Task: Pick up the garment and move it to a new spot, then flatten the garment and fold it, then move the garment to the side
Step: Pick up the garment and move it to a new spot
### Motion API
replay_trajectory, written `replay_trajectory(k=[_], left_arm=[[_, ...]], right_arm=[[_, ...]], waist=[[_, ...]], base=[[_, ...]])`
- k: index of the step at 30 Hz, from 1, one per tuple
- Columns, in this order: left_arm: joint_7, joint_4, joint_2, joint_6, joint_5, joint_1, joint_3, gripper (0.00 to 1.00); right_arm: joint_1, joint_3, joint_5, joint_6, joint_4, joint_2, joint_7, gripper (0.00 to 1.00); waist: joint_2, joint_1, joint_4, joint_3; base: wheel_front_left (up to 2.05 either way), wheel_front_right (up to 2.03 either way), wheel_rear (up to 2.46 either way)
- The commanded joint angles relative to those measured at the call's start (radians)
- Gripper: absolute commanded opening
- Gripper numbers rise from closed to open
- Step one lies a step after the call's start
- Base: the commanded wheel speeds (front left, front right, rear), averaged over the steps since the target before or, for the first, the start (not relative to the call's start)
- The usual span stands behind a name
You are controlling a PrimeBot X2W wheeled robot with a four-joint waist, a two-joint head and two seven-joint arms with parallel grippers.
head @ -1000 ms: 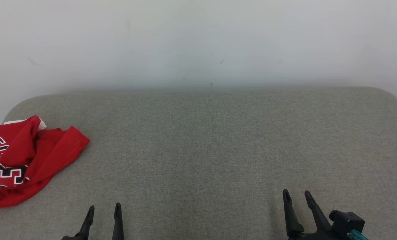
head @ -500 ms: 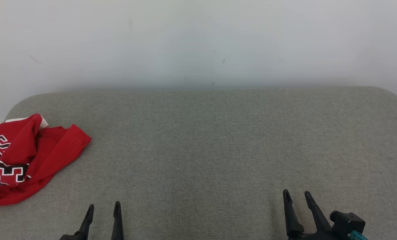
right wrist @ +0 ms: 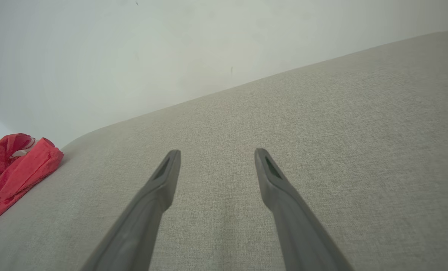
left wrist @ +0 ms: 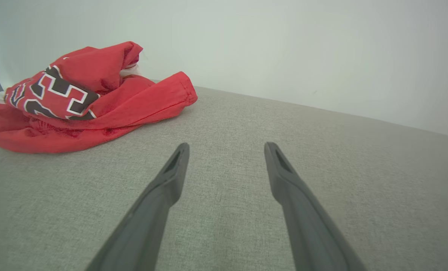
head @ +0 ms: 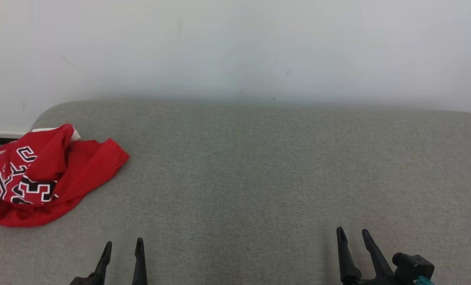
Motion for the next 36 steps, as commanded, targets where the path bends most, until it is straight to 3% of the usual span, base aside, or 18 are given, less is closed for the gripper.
replay_trajectory(k=[1, 21, 36], left_arm=[[-0.004, 0.002, 0.004, 0.003, 0.002, -0.008, 0.003, 1.00], [-0.004, 0.006, 0.004, -0.002, 0.021, 0.008, 0.029, 1.00], [-0.004, 0.009, 0.004, -0.011, 0.040, 0.023, 0.050, 1.00]], right_arm=[[0.005, 0.007, 0.008, -0.002, 0.002, 0.001, -0.006, 1.00], [-0.004, 0.030, 0.038, -0.002, 0.017, 0.001, -0.016, 1.00], [-0.010, 0.060, 0.050, -0.002, 0.038, 0.001, -0.018, 1.00]], waist=[[0.0000, 0.0000, 0.040, 0.001], [0.0000, 0.0000, 0.292, -0.001], [0.0000, 0.0000, 0.377, -0.010]], base=[[0.00, 0.00, 0.00], [0.00, 0.00, 0.00], [0.00, 0.00, 0.00]])
